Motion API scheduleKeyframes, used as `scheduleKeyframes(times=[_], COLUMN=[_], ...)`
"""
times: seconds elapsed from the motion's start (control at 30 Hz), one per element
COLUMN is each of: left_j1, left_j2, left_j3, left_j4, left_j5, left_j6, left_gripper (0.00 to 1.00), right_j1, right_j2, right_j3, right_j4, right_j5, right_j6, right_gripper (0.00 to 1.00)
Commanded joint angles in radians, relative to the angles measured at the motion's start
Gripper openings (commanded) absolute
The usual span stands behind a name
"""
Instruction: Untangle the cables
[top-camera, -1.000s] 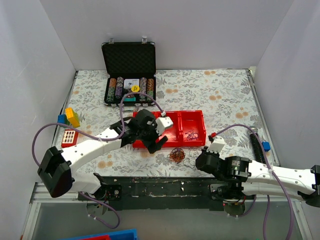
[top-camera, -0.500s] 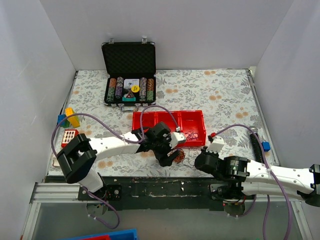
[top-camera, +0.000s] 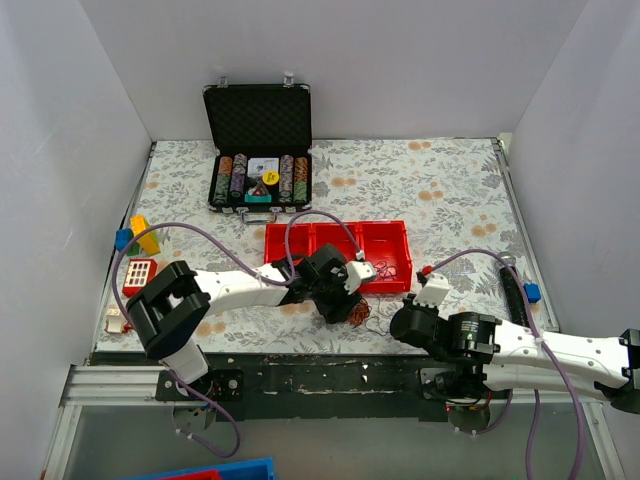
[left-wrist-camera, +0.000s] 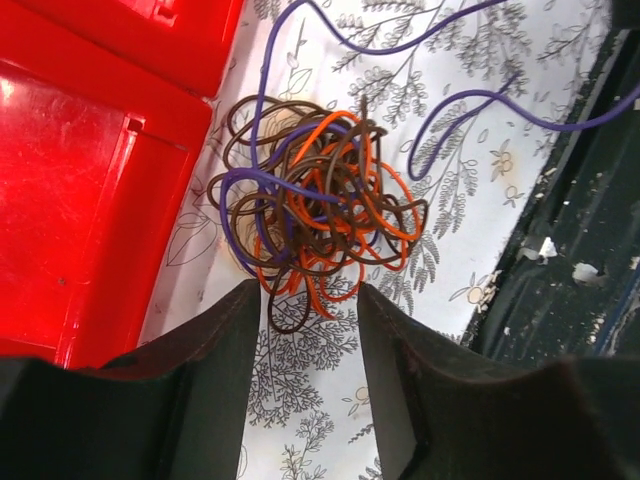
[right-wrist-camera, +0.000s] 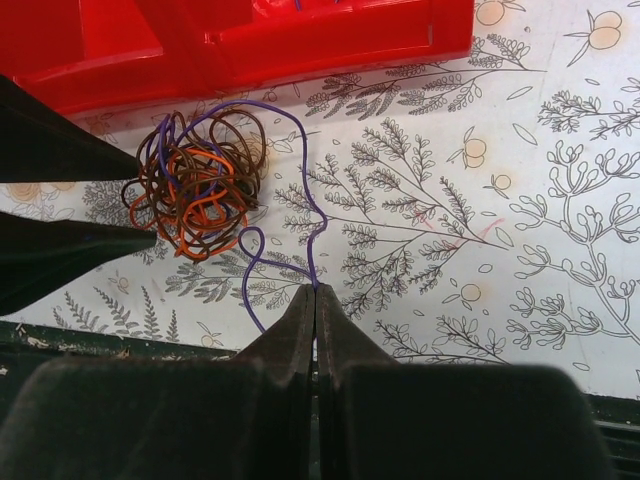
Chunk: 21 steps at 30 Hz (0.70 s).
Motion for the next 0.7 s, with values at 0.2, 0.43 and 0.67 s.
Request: scheduleKeyframes(times=[0.2,0.43,0.67], left_j1=[-0.001,-0.001,-0.001], left_j2=[-0.006,-0.194,-0.352], left_j3=[0.004,-0.014,-0.105], left_j4=[-0.052,-0.293,-0.434], left_j5=[-0.035,0.030,-0.102], left_j6=[0.061,0.202,0.311], left_gripper=[0.00,0.00,0.00], right_j1=[0.005,0.005,0.005], right_j2=[-0.035,-0.046,-0.052], right_j3=[0.008,0.031,0.068], right_j4=[-0.029,-0.101,-0.253], right_j5=[0.015,0.047,0.087], right_j6=[0.004,0.024,0.106], right_gripper=[0.01,0.01,0.01])
